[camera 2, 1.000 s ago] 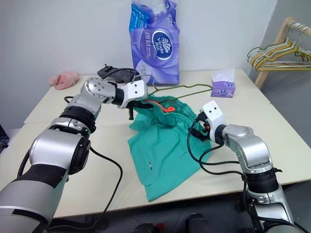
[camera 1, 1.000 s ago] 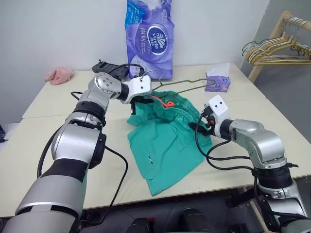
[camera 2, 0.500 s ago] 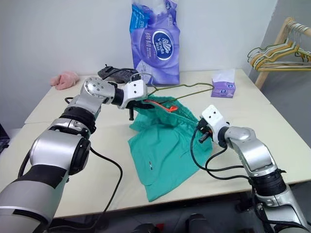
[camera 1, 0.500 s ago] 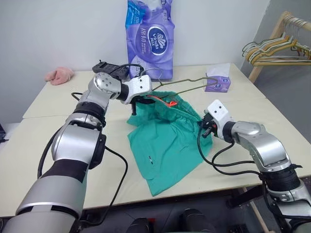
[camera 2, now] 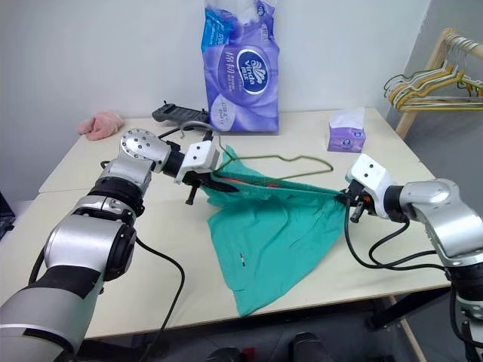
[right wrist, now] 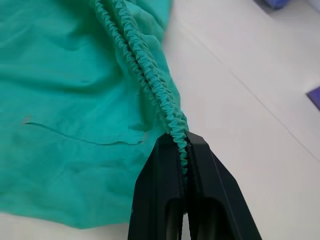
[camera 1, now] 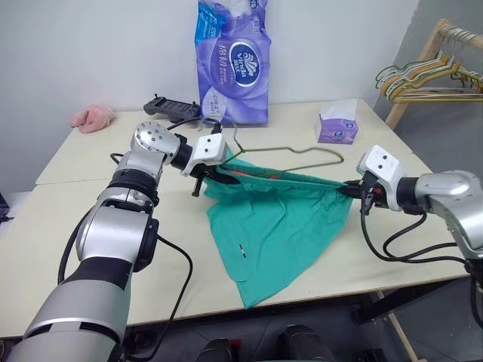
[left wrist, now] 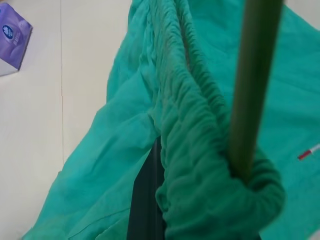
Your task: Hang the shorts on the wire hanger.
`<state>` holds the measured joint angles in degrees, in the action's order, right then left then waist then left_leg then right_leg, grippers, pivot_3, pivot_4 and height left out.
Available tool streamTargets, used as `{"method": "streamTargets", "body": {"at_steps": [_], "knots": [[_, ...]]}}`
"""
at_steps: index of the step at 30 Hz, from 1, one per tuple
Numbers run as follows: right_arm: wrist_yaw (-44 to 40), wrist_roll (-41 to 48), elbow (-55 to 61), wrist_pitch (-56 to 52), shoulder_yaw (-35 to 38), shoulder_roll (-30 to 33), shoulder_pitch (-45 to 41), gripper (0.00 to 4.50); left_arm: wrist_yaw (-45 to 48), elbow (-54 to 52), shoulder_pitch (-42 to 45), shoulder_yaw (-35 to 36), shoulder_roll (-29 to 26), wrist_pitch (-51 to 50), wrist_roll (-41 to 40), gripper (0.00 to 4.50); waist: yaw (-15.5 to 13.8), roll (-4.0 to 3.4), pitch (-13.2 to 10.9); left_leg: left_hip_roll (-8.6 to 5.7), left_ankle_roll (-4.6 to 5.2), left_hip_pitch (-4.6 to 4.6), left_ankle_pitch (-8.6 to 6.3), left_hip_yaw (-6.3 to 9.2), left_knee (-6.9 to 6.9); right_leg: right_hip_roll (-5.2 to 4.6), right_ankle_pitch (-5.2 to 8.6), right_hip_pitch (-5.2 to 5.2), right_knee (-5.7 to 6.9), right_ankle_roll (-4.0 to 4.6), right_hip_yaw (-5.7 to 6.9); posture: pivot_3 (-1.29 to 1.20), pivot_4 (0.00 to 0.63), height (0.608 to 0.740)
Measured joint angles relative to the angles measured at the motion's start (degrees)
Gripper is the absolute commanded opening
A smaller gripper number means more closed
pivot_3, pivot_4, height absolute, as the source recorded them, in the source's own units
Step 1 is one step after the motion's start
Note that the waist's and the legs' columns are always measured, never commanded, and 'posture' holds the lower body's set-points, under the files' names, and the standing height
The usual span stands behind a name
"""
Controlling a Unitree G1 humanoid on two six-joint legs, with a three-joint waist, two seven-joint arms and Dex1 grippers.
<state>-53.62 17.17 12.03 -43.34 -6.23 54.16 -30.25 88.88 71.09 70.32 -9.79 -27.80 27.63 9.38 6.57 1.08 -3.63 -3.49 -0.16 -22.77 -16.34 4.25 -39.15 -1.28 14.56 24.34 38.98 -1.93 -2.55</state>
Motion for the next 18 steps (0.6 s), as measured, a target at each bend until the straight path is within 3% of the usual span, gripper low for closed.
{"method": "streamTargets", "body": {"at_steps": [10,18], "knots": [[-3.8,8.1,5.0,-11.6,0.6,2.9,-6.1,0.02,-6.7,0.5,0.0,-4.7,-1.9,7.4,5.1,0.00,-0.1,0.00,0.0,0.01,0.00,-0.01,-0.01,0.03,-0.02,-0.01,0.00,0.00,-0.01,0.00,0.00,-0.17,0.007,0.740],[-6.1,12.4,9.7,-15.4,0.6,6.3,-5.2,0.02,-8.4,0.7,0.1,-5.0,-1.8,7.9,5.6,0.00,-0.1,0.00,0.0,0.01,0.01,-0.03,-0.01,0.02,-0.02,-0.01,0.00,0.01,-0.01,0.00,0.00,-0.17,0.008,0.740]]}}
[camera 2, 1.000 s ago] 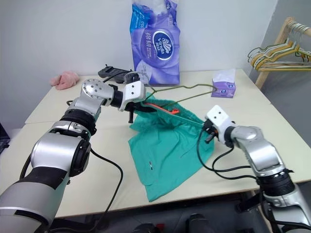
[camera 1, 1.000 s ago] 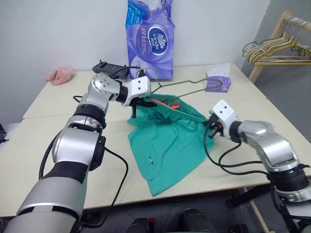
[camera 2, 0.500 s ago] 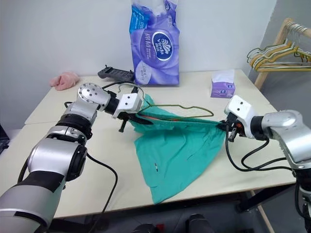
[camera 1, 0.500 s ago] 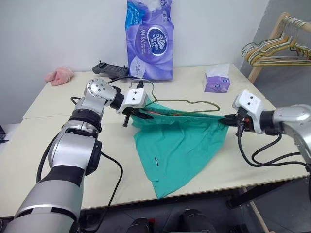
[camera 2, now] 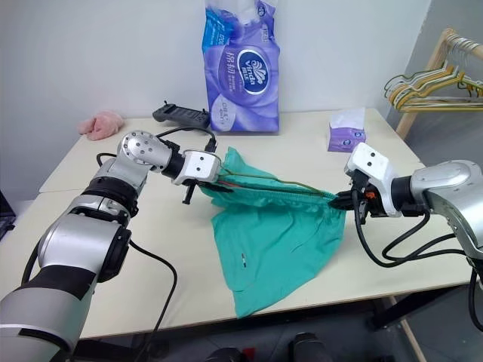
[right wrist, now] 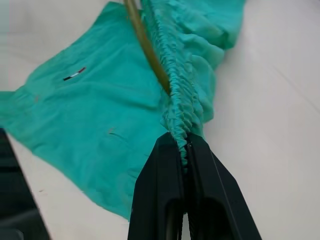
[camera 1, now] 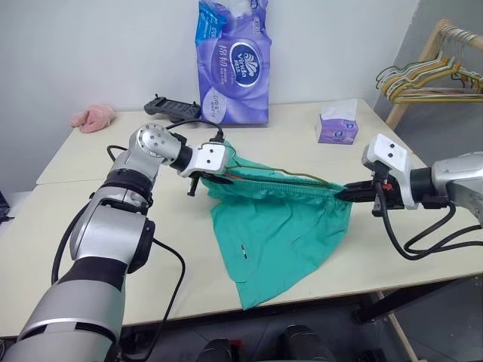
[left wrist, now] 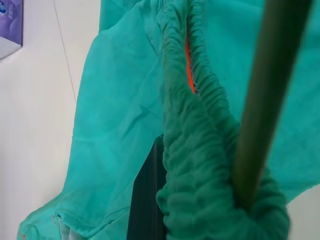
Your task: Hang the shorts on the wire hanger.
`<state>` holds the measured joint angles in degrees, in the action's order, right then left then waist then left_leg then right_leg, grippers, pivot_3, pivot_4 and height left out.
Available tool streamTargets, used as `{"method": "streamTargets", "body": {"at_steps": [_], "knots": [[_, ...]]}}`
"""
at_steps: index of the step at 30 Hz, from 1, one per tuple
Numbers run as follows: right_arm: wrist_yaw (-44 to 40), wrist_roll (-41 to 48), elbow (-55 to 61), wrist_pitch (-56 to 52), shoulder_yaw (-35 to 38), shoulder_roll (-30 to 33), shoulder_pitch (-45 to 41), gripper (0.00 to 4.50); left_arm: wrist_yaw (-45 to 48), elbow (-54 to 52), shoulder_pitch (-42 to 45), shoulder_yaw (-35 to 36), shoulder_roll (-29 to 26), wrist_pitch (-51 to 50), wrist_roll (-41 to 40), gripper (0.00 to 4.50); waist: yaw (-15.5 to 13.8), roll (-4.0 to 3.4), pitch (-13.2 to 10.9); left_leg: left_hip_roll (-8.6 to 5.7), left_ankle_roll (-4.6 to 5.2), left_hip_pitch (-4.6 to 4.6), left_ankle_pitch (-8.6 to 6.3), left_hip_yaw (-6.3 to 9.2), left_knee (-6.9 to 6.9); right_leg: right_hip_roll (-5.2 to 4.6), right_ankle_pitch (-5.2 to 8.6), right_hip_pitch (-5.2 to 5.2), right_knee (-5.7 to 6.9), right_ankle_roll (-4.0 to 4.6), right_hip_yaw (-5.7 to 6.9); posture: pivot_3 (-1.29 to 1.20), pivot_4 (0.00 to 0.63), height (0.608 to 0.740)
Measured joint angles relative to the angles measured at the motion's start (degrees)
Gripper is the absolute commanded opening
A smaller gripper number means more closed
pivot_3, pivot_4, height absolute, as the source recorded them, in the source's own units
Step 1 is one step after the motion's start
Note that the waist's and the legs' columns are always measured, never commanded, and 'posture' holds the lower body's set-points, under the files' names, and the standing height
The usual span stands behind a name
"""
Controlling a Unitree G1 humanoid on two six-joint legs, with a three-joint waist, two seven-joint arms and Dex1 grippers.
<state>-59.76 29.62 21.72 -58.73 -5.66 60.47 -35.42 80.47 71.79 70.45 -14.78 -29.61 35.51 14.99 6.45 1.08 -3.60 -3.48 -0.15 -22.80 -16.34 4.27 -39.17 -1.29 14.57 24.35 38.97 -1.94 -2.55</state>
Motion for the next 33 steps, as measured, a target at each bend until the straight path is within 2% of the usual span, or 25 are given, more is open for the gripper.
{"method": "streamTargets", "body": {"at_steps": [9,14,22,26,33], "knots": [[-0.7,3.2,1.8,-1.4,0.0,0.9,-0.2,0.02,-2.1,0.1,0.0,-1.9,0.0,1.4,1.9,0.00,0.0,0.00,0.0,0.00,0.00,0.01,0.00,0.00,0.00,0.00,0.00,0.00,0.01,0.00,-0.01,-0.18,0.010,0.740],[-0.6,3.2,1.3,-3.0,-1.1,0.4,-6.6,0.02,-4.1,0.5,0.3,-3.4,-0.2,2.6,3.6,0.00,0.1,0.00,0.0,0.01,0.00,0.00,0.00,0.00,0.01,0.00,0.00,0.02,0.01,0.00,0.00,-0.18,0.009,0.740],[0.8,1.8,-2.9,-3.5,-6.4,-6.1,-14.4,0.02,-5.5,1.0,1.1,-3.9,0.0,2.4,4.5,0.00,0.1,-0.01,0.0,0.00,0.00,-0.02,0.00,0.01,-0.01,-0.01,0.00,0.02,0.01,0.00,0.00,-0.18,0.008,0.740],[2.0,-0.9,-5.6,-2.6,-9.5,-11.6,-18.2,0.02,-7.5,1.3,1.1,-3.9,2.0,2.1,5.0,0.00,0.2,-0.02,0.0,0.01,-0.01,-0.02,0.00,0.02,0.00,0.00,0.00,0.05,0.03,0.00,0.01,-0.17,0.006,0.740],[3.6,-8.2,-8.7,3.6,-13.9,-14.4,-18.3,0.02,-8.5,2.0,1.2,-3.9,2.8,1.1,5.1,0.00,0.2,-0.02,0.0,-0.01,-0.02,-0.06,0.01,0.03,-0.03,-0.01,0.00,0.06,0.02,0.00,0.02,-0.16,0.012,0.740]]}}
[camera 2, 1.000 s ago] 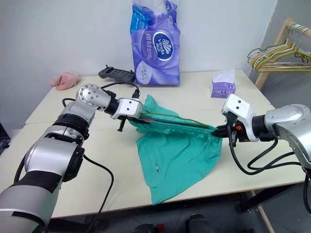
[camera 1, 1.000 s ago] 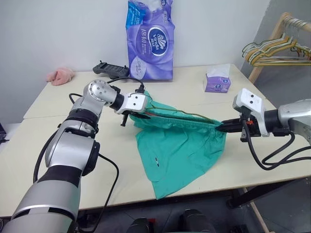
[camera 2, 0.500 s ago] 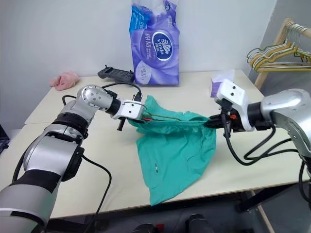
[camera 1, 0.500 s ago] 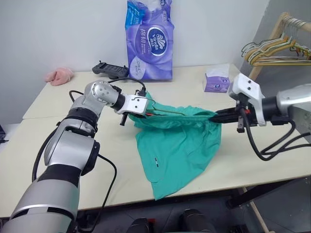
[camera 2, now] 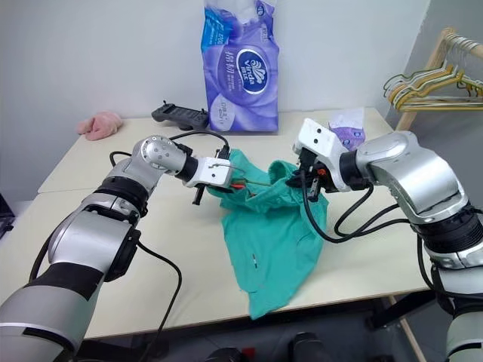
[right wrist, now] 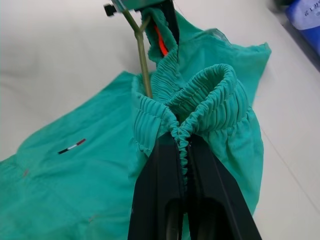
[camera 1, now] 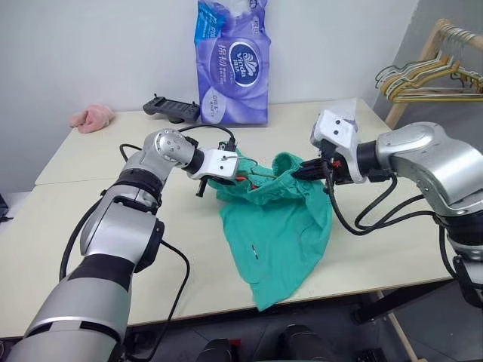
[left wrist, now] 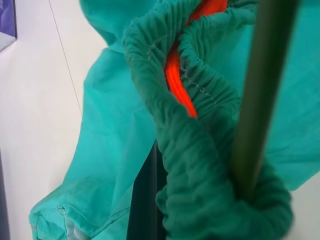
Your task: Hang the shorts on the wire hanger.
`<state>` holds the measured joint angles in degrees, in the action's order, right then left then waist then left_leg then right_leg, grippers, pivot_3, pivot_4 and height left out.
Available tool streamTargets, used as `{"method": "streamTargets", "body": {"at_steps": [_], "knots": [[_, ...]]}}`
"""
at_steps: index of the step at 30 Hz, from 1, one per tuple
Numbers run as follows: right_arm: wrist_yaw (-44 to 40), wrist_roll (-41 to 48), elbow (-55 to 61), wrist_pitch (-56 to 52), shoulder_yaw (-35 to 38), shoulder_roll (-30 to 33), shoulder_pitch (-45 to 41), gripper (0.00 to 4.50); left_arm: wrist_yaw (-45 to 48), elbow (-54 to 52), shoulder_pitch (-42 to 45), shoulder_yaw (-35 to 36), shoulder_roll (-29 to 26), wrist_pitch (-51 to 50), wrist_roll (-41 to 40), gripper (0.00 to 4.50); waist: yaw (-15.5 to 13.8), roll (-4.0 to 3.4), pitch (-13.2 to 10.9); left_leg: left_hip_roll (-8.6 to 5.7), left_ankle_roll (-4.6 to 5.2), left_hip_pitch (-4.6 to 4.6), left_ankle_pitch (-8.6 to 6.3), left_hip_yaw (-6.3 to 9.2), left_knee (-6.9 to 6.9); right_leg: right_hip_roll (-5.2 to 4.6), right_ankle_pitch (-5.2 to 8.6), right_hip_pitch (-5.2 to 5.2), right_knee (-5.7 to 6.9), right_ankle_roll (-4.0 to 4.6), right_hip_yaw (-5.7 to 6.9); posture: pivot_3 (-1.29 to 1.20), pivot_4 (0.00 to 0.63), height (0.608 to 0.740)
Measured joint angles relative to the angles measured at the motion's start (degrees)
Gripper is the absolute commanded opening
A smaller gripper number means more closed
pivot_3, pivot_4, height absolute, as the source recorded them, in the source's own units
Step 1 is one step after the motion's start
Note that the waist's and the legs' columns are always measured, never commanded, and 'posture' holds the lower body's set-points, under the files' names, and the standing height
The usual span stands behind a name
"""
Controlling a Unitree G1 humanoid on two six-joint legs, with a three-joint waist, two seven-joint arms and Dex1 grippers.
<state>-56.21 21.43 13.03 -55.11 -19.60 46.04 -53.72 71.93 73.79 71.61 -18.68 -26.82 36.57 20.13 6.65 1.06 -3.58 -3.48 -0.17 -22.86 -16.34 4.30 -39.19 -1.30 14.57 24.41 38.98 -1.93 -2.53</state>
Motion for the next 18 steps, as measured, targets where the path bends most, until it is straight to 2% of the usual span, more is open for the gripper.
{"method": "streamTargets", "body": {"at_steps": [1,2,11,18], "knots": [[-0.1,-0.5,0.0,1.0,-0.2,0.2,0.5,0.55,0.0,0.0,0.0,0.0,0.1,0.0,0.0,0.00,0.0,0.00,0.0,0.00,0.00,0.00,0.00,-0.01,0.00,0.00,0.00,0.00,0.00,0.00,-0.01,-0.16,0.014,0.740],[-0.3,-1.2,0.1,1.9,-0.4,0.5,1.0,0.78,0.0,0.0,0.0,0.0,0.2,0.0,0.0,0.00,0.0,0.00,0.0,0.00,0.00,0.00,0.00,-0.01,0.00,0.00,0.00,0.00,0.00,0.00,-0.01,-0.16,0.015,0.740],[-2.5,-3.8,2.5,2.6,-0.8,3.6,3.0,3.86,-4.1,0.0,0.1,0.2,0.1,0.0,0.1,0.00,0.0,0.00,0.0,0.00,0.01,0.01,-0.01,0.00,0.01,0.00,0.00,0.00,0.00,0.00,-0.01,-0.17,0.025,0.740],[-3.6,-2.1,7.6,-3.8,0.6,8.0,2.9,3.86,-5.2,0.1,0.2,0.2,0.2,0.0,0.3,0.00,0.0,0.00,0.0,0.01,0.02,0.00,-0.01,0.00,0.02,0.00,0.00,0.00,-0.01,0.00,0.00,-0.20,0.031,0.740]]}}
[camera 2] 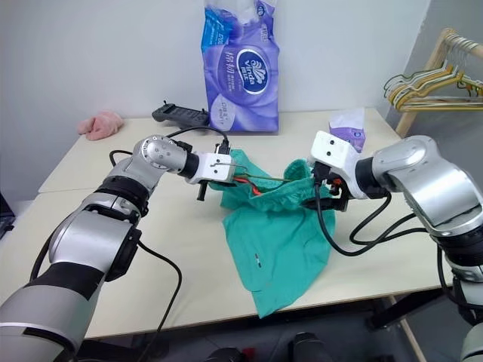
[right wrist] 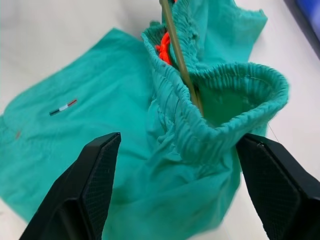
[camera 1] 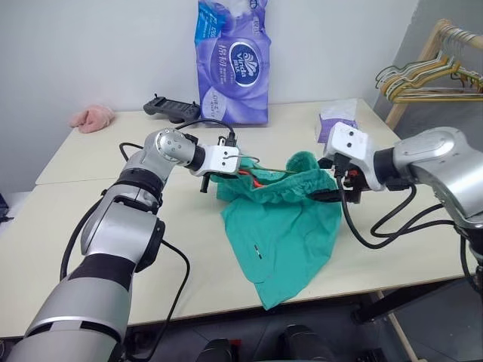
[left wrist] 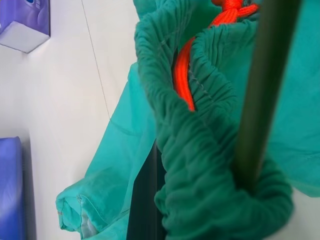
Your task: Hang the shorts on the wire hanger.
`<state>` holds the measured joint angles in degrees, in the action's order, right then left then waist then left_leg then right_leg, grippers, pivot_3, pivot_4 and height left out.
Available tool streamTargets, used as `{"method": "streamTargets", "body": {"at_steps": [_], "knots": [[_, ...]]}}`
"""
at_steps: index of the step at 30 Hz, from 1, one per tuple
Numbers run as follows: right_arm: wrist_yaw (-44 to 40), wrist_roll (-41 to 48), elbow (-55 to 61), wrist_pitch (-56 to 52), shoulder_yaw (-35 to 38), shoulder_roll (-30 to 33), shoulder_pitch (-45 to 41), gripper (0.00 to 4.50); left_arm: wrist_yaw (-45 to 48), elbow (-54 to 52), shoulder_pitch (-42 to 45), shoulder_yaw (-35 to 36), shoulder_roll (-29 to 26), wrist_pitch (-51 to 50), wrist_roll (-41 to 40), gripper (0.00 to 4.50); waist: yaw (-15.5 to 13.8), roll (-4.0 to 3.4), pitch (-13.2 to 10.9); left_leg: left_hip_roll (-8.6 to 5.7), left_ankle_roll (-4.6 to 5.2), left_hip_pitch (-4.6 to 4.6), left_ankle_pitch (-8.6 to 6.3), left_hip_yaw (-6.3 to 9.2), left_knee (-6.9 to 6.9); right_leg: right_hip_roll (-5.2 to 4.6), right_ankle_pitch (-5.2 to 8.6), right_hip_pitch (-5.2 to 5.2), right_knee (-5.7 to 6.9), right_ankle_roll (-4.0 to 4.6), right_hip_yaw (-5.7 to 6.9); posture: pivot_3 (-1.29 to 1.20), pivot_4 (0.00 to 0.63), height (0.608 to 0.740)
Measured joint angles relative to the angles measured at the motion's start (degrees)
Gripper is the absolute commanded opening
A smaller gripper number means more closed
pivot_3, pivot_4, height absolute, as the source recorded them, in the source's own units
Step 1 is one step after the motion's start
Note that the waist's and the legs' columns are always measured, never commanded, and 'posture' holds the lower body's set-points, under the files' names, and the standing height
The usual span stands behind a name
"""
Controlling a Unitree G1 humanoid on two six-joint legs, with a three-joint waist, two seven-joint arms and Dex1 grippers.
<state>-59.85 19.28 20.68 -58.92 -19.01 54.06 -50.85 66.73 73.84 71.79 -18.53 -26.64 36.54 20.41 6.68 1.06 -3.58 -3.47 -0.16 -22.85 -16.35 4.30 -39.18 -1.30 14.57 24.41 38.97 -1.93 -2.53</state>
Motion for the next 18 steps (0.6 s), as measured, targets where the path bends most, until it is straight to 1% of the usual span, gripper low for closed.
{"method": "streamTargets", "body": {"at_steps": [3,9,15,18], "knots": [[0.2,-1.8,1.0,0.8,-1.5,0.0,-0.2,3.86,-0.6,0.1,0.1,0.0,0.7,-0.4,0.2,0.00,0.2,0.00,0.0,0.00,0.00,0.00,0.00,0.00,0.00,0.00,0.00,0.00,0.00,0.00,0.00,-0.22,0.032,0.740],[0.6,-9.4,-3.6,7.4,-9.7,-3.2,-1.5,3.86,-1.5,0.4,1.0,-0.1,2.1,-1.1,0.7,0.00,1.2,0.00,0.0,0.00,-0.01,-0.02,0.00,0.03,0.02,0.00,0.00,0.01,-0.01,0.00,0.03,-0.22,0.034,0.740],[-0.9,-19.0,-15.3,18.6,-15.2,-3.9,-2.4,3.86,-1.9,0.4,1.2,-0.1,2.3,-1.2,0.8,0.00,1.9,0.00,0.0,0.00,-0.01,0.00,0.01,0.01,0.06,0.00,0.00,0.04,-0.01,0.00,0.02,-0.20,0.035,0.740],[-1.9,-22.9,-18.9,23.6,-16.2,-4.1,-2.3,3.86,-1.8,0.5,1.2,-0.1,2.1,-1.2,0.9,0.00,2.1,0.00,0.0,0.00,-0.02,0.00,0.01,0.01,0.07,0.00,0.00,0.06,-0.01,0.00,0.01,-0.19,0.038,0.740]]}}
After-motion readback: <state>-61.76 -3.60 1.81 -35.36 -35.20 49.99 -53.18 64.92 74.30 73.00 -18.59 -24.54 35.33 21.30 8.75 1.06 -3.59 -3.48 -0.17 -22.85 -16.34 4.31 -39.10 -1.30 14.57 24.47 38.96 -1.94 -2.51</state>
